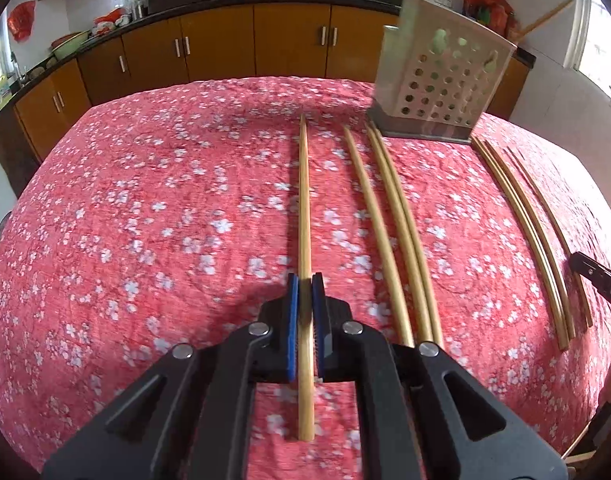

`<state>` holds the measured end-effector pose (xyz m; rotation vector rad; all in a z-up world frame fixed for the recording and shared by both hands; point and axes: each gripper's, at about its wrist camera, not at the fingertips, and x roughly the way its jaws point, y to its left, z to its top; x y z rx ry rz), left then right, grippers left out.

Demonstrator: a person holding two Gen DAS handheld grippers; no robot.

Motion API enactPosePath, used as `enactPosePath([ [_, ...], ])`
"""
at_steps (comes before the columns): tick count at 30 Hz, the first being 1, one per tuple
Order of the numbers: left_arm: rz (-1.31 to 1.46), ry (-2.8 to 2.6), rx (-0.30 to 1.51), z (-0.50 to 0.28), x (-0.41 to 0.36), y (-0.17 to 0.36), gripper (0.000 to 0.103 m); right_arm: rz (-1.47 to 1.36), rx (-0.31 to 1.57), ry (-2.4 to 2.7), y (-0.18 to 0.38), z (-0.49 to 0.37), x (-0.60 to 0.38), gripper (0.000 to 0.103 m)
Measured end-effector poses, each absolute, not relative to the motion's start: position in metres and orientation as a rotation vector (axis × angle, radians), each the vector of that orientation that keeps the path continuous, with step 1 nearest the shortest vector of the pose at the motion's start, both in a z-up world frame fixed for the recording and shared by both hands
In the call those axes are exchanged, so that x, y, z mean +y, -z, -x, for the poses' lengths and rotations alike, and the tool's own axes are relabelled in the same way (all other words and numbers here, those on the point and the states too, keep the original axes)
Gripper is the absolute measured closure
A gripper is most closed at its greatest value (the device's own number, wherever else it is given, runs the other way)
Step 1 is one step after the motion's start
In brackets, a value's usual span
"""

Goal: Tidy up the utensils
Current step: 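Grasp a chopstick with the right gripper while the left gripper grasps another chopstick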

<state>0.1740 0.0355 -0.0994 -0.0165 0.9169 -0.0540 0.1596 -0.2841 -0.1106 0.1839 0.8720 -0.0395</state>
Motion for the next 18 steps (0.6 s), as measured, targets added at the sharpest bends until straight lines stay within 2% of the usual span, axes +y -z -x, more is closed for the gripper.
enactPosePath([
  [5,0.076,0.046,0.903,-0.178,0.064,0.098,0.094,-0.187,0.86,0.052,0.112,-0.161,-0.294,0.095],
  [18,0.122,0.063,0.889,-0.173,0.072,0.096,0.093,-0.169,0.85,0.054,0.112,-0.159,-0.291,0.095],
])
